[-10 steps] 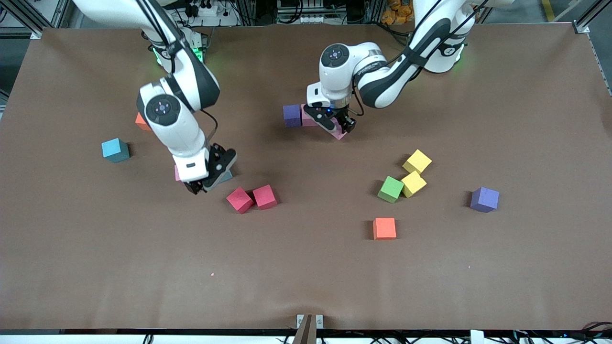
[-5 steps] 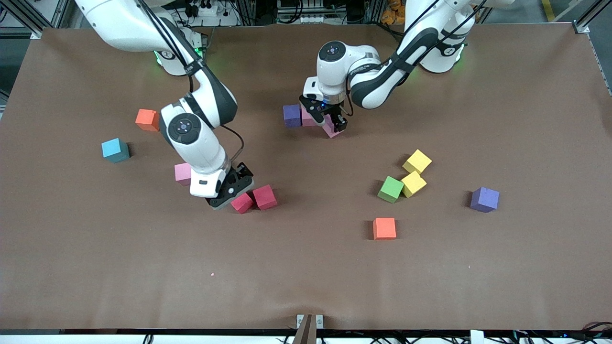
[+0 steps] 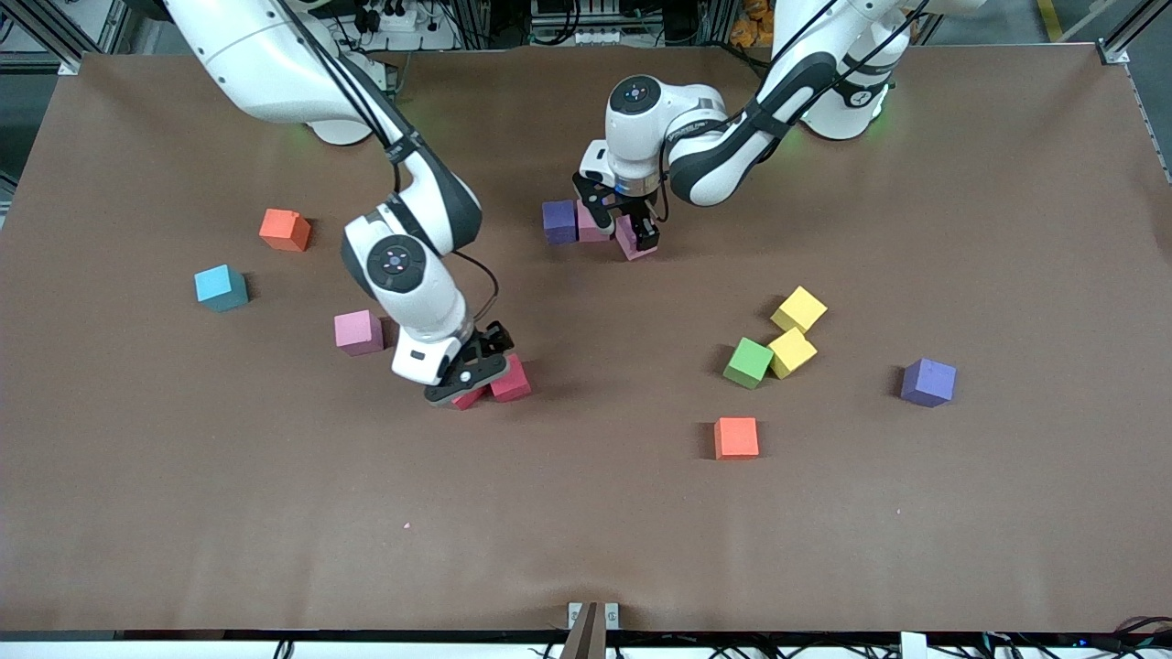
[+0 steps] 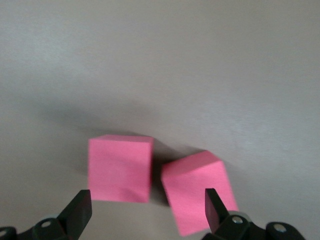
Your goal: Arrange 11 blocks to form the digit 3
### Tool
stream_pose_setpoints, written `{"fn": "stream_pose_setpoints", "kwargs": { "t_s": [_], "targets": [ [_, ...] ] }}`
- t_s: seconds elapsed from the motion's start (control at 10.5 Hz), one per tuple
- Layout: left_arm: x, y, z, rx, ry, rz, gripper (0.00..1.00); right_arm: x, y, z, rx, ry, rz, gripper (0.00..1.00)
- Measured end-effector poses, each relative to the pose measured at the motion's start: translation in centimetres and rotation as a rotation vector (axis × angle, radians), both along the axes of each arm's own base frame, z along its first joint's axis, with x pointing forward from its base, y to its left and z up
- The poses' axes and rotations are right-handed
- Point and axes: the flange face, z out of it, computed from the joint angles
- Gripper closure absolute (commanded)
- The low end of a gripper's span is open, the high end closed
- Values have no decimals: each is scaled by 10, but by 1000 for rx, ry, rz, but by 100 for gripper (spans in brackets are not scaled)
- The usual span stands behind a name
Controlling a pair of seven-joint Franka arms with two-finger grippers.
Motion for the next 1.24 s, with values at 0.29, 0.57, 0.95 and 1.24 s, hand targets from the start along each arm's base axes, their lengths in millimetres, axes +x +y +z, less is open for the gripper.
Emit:
{"fn": "stream_pose_setpoints", "kwargs": {
  "t_s": [0.29, 0.57, 0.95, 1.24],
  "targets": [
    [3, 1, 0, 5, 3, -95, 65, 1, 12, -25, 1, 23, -1, 0],
    [4, 2, 1, 6, 5, -155, 66, 5, 17, -29, 13, 21, -44, 0],
    [9, 5, 1, 10, 7, -223, 66, 1, 26, -36, 14, 29, -53, 0],
    [8, 4, 2, 11, 9, -284, 66, 0, 33, -43, 36, 8, -46, 9]
  ]
}}
